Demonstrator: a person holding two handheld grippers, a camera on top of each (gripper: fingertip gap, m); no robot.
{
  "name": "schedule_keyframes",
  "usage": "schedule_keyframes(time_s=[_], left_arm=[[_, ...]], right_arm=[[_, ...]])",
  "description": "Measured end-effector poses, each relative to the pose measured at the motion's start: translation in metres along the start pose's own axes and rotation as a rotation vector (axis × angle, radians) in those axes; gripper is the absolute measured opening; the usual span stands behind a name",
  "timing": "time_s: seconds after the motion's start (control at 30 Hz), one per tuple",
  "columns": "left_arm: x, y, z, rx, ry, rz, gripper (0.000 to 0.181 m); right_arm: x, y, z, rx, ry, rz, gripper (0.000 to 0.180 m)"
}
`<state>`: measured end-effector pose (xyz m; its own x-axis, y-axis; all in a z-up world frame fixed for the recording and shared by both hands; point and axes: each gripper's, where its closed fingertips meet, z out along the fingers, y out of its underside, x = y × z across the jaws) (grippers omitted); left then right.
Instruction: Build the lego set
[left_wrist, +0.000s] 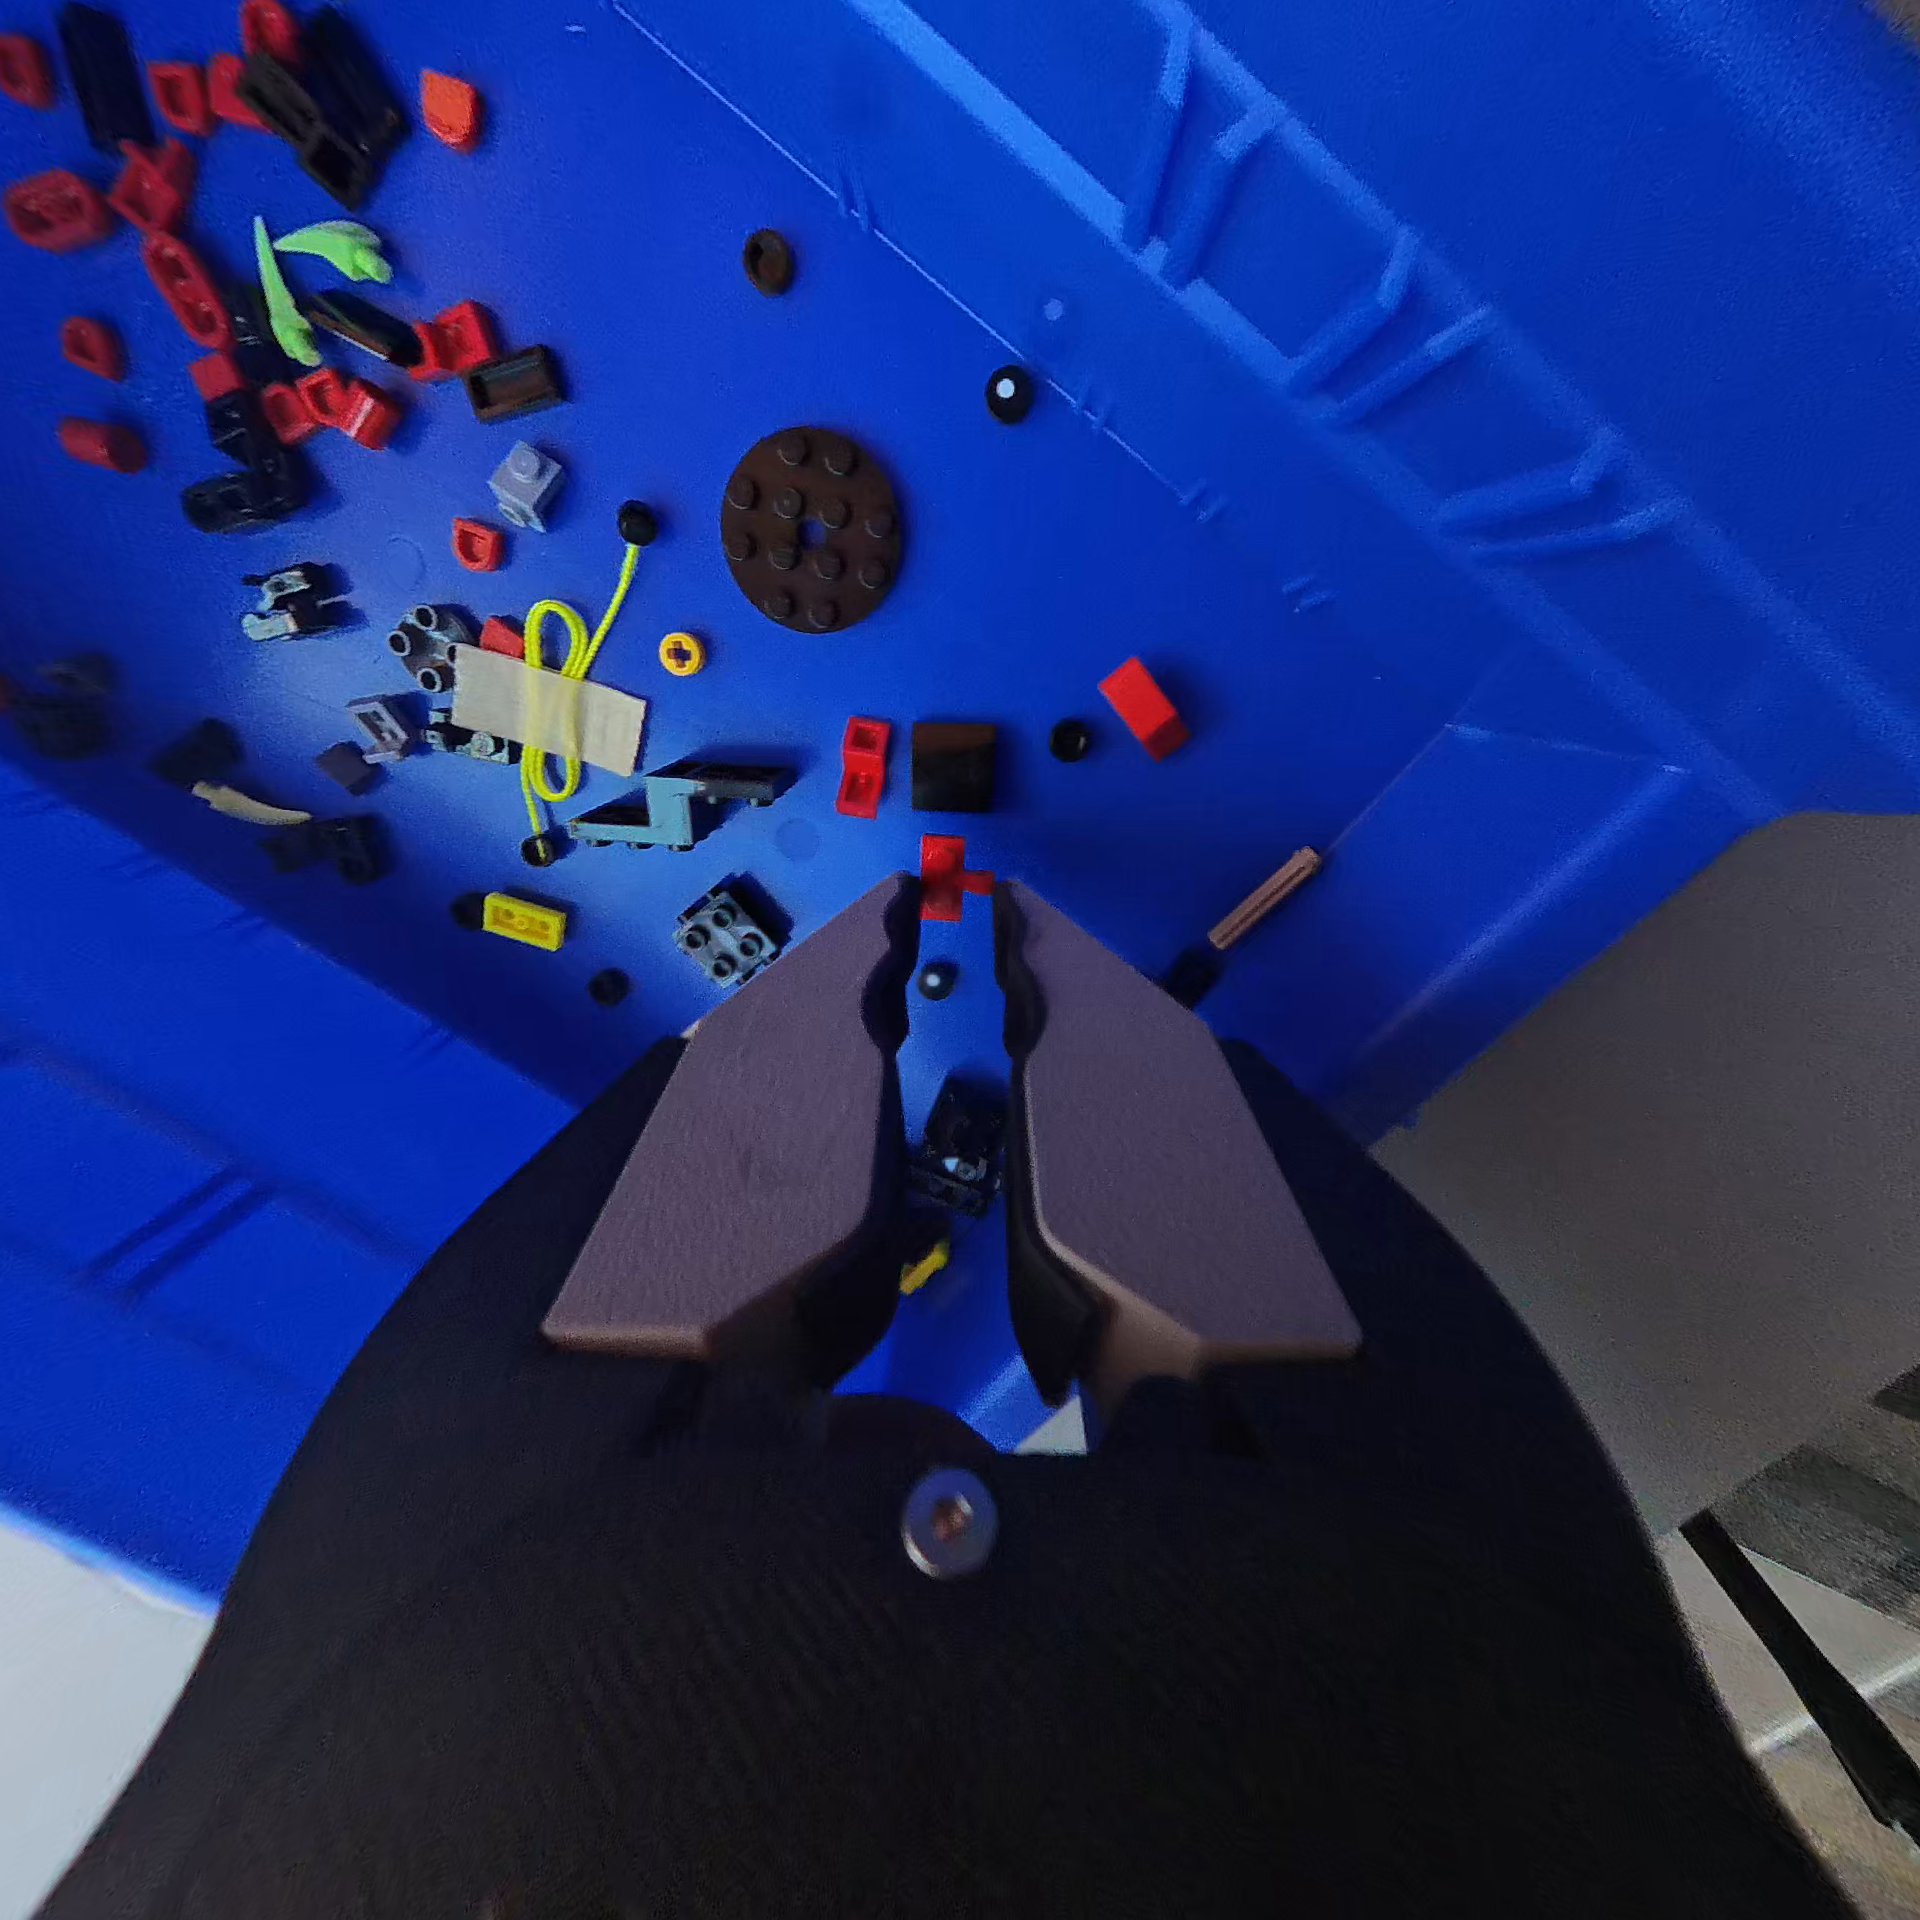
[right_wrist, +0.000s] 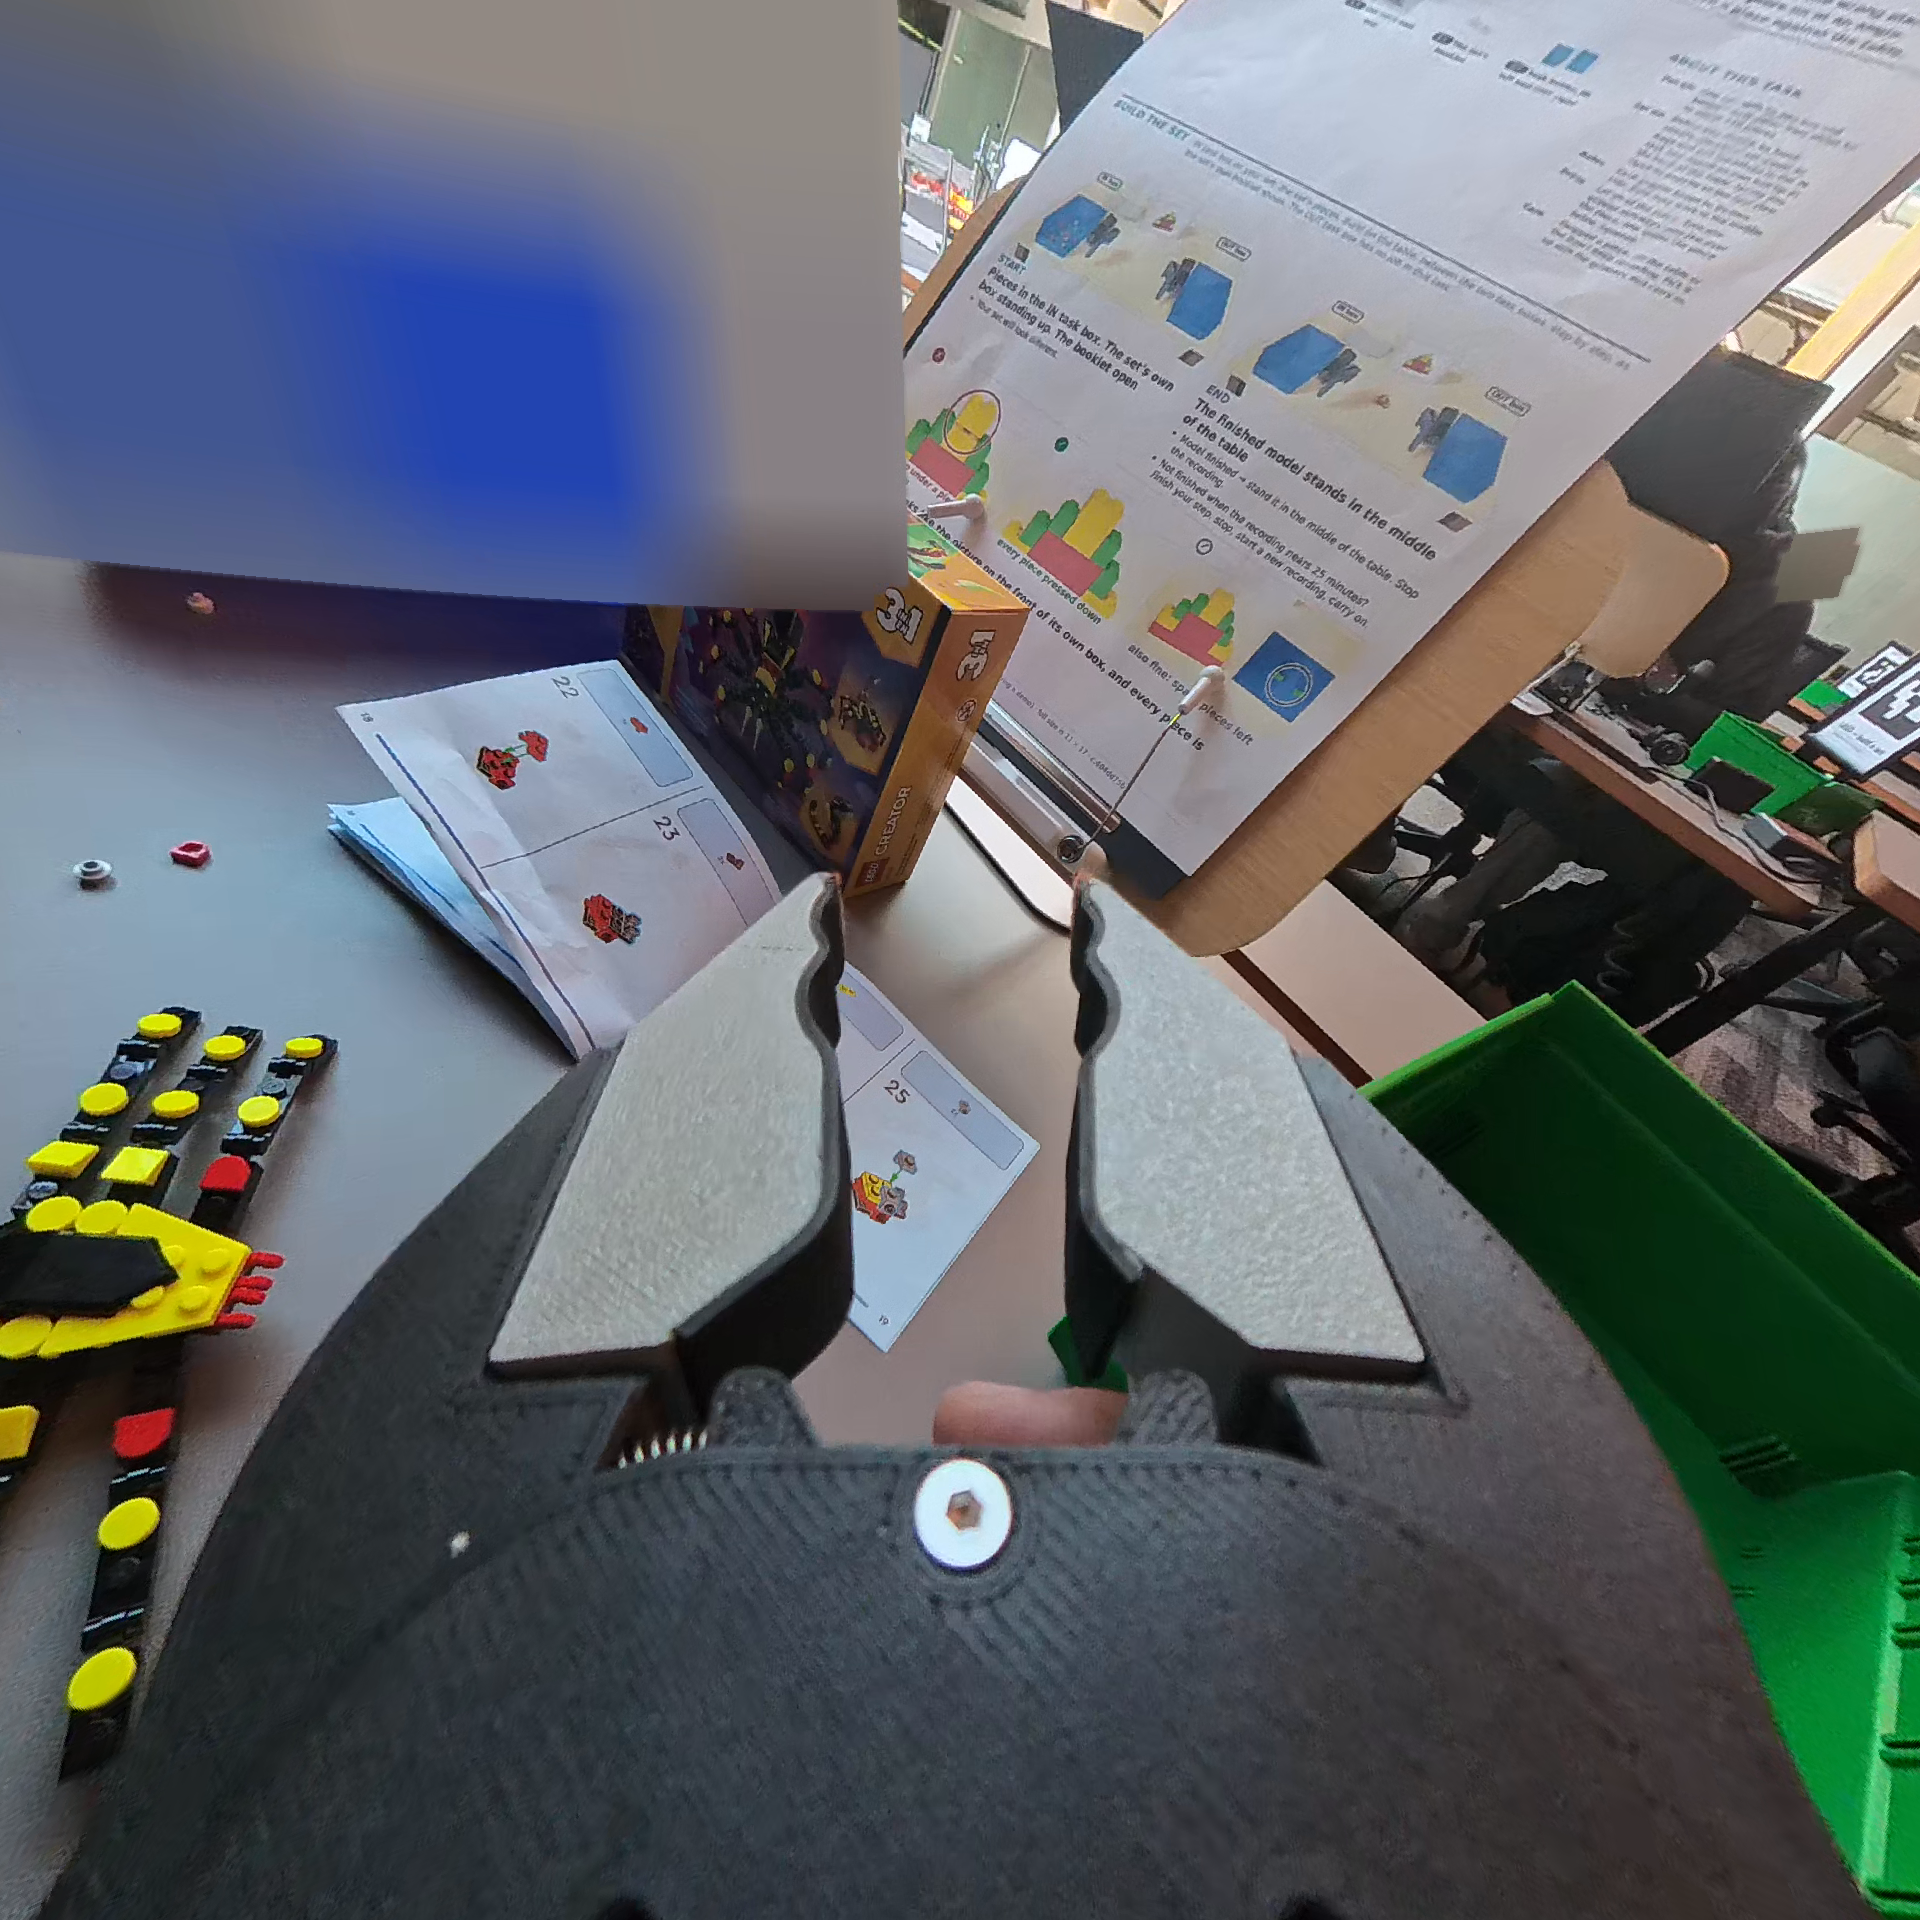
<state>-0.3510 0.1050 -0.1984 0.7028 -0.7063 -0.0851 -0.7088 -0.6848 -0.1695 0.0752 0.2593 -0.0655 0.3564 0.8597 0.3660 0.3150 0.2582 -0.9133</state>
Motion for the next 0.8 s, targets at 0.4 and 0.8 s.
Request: schedule_keyframes(time_s=[0.4,0.8], left_arm=[[-0.015,-0.023,-0.059,0.115,-0.136,-0.032,0.011],[0.018,-0.08,-0.109,0.475,-0.165,0.035,0.011]], right_arm=[[-0.01,0.018,0.002,-0.023,-0.095,0.017,0.041],[-0.04,0.028,0.014,-0.034,-0.228,0.039,0.041]])
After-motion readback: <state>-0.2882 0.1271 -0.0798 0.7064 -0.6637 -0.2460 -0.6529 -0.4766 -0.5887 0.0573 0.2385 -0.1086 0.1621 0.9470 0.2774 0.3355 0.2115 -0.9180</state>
